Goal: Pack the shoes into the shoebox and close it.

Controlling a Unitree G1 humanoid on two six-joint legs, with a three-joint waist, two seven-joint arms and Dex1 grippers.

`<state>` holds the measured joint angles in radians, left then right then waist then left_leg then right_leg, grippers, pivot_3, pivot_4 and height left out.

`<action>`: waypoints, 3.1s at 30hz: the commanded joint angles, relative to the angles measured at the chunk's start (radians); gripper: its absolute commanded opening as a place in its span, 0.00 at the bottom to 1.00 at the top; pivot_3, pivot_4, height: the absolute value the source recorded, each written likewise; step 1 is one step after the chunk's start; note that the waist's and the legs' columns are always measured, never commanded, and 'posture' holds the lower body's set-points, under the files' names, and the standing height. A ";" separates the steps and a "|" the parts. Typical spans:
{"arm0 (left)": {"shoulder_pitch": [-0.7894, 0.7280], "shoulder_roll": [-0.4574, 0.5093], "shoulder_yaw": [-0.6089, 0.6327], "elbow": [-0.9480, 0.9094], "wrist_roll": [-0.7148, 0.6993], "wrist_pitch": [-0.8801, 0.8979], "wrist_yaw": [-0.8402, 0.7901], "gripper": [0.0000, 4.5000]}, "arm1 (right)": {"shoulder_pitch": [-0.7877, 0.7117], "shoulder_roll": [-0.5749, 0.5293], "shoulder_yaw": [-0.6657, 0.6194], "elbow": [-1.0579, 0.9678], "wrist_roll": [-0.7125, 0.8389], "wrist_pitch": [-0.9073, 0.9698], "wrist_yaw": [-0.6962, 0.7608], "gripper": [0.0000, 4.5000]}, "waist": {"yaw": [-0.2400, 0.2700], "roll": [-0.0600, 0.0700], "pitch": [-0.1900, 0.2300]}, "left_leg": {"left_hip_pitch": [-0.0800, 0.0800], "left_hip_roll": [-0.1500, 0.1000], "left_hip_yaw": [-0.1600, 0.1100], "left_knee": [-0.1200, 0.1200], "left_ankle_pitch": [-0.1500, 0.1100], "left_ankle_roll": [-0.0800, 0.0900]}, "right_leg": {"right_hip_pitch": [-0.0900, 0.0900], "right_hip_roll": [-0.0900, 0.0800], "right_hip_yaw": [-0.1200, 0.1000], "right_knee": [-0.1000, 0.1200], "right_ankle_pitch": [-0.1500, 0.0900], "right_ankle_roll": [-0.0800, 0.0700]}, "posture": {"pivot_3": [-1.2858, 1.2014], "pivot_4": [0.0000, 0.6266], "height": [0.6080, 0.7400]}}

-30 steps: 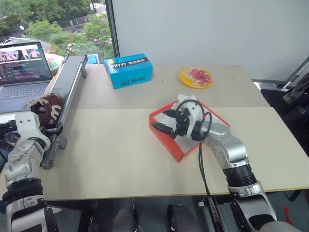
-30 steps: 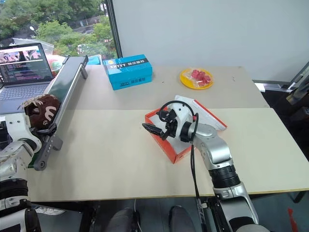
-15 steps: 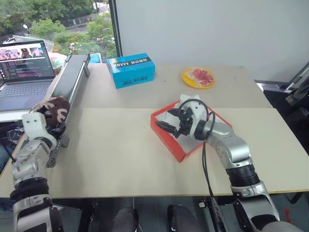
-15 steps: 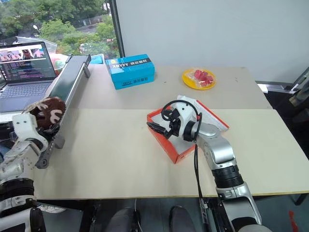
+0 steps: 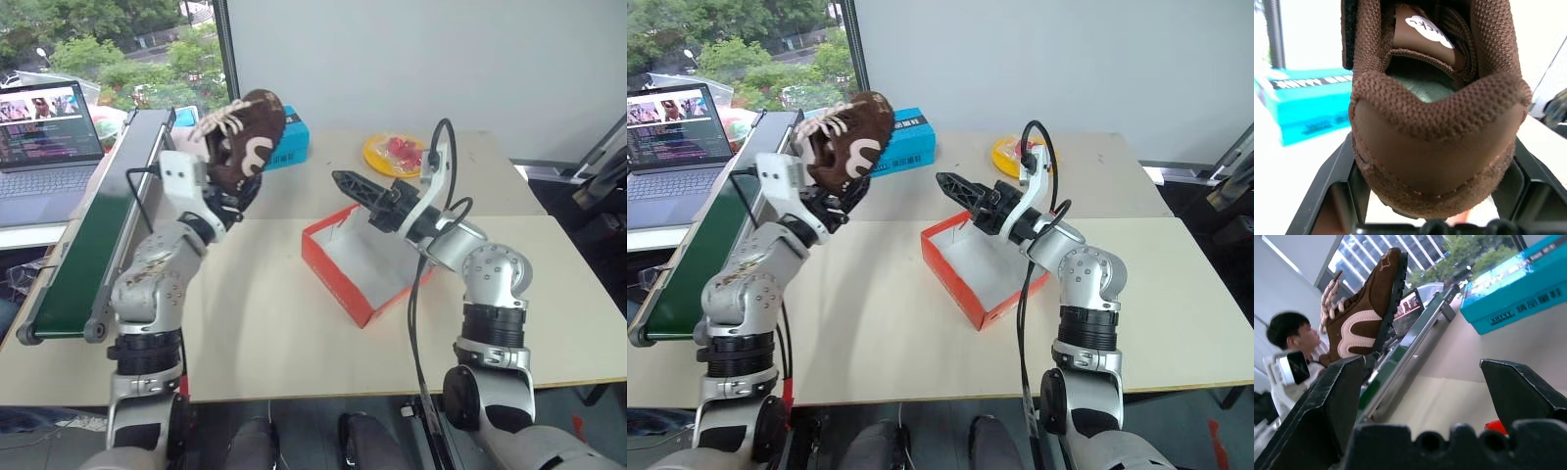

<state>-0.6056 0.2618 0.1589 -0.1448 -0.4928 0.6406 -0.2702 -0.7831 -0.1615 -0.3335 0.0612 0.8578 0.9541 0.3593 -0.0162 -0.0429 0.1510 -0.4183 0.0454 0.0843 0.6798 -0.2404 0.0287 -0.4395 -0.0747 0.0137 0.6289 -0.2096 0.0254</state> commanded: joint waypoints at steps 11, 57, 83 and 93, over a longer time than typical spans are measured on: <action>-0.058 -0.124 -0.122 -0.088 -0.051 0.073 -0.014 0.60 | -0.072 -0.029 -0.095 0.010 0.121 -0.012 -0.085 1.00 | 0.002 0.000 0.000 | -0.002 -0.001 0.000 0.000 0.000 0.000 | 0.000 0.000 0.000 -0.001 0.000 0.001 | 0.52 0.24 1.00; 0.150 0.158 0.028 -0.275 -0.148 0.183 -0.093 1.00 | -0.425 -0.391 0.718 0.864 -0.833 -0.644 0.677 0.10 | 0.002 0.006 0.005 | -0.004 -0.001 0.002 0.001 0.001 0.000 | -0.002 0.000 0.000 -0.003 0.000 0.002 | 0.52 0.24 1.00; 0.293 0.181 0.080 -0.426 -0.178 0.229 0.027 1.00 | -0.470 -0.214 0.462 1.157 -0.912 -0.825 0.514 1.00 | -0.005 0.006 0.005 | 0.002 -0.001 0.001 0.000 0.002 -0.002 | 0.002 0.000 0.001 0.000 0.001 0.001 | 0.52 0.24 1.00; 0.361 0.204 0.168 -0.358 -0.059 0.163 0.112 1.00 | -0.281 -0.207 0.326 0.433 -0.647 -0.404 0.637 1.00 | 0.002 0.007 0.005 | 0.002 0.002 -0.002 -0.001 0.002 -0.002 | 0.001 0.000 0.000 0.001 0.001 0.001 | 0.52 0.24 1.00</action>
<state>-0.2522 0.4533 0.2972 -0.5000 -0.5792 0.8436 -0.1716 -1.0873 -0.3655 0.0227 0.6180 0.1489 0.4814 0.9924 -0.0146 -0.0360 0.1557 -0.4162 0.0468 0.0823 0.6783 -0.2388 0.0267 -0.4382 -0.0748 0.0140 0.6297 -0.2090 0.0264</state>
